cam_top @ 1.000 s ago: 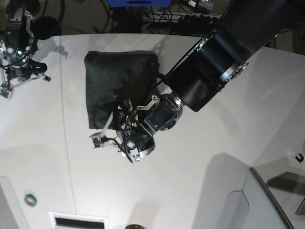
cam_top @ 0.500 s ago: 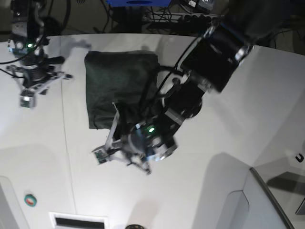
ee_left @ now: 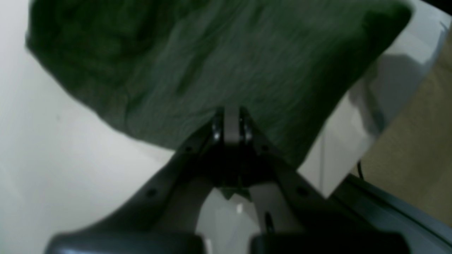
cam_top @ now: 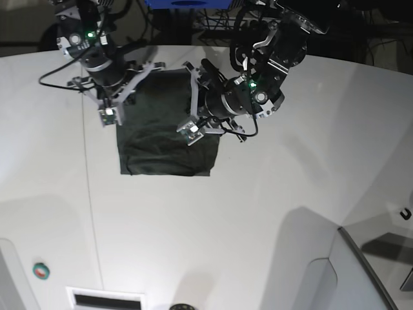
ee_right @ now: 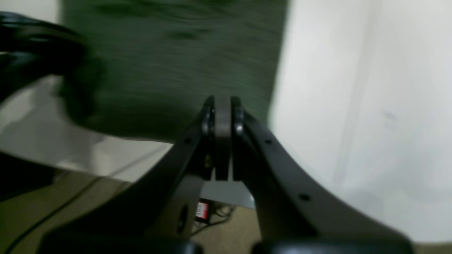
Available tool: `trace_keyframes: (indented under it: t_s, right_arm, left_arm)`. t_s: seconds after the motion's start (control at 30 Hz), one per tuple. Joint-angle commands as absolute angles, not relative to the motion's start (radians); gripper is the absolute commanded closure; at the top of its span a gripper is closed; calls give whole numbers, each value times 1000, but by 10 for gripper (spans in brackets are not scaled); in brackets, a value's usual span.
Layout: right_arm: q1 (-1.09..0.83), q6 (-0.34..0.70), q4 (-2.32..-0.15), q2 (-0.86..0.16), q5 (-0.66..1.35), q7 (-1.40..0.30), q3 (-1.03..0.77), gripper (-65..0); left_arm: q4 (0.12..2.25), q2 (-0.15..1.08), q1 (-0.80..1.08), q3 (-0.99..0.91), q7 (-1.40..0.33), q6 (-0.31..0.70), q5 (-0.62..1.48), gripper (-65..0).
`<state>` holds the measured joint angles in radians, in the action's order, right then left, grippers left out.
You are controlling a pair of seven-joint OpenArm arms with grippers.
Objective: Layout the t-shirt on the table in an organized manner, then fold the t-shirt properly
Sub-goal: 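Press the folded square flat with both grippers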
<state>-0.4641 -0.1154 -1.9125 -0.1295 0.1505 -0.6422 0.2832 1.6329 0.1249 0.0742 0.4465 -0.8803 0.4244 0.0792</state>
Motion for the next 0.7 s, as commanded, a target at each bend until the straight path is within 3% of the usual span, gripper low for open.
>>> trace_keyframes:
  t_s: [0.0,0.33,0.67]
  right_arm:
    - [-455,-117,-1905,-133,145,-624,285,-2]
    - [-420,-119,-1738,-125,147,-547,277,-3]
    - [-476,-120,-1893,-124,145,-545,277,-3]
  left_arm:
    - [1632,119,64,452,-858,424,90,0]
    - [1458,116,45,450,-848,426,87,0]
    - [1606,127,1,437,-851,426,91,0]
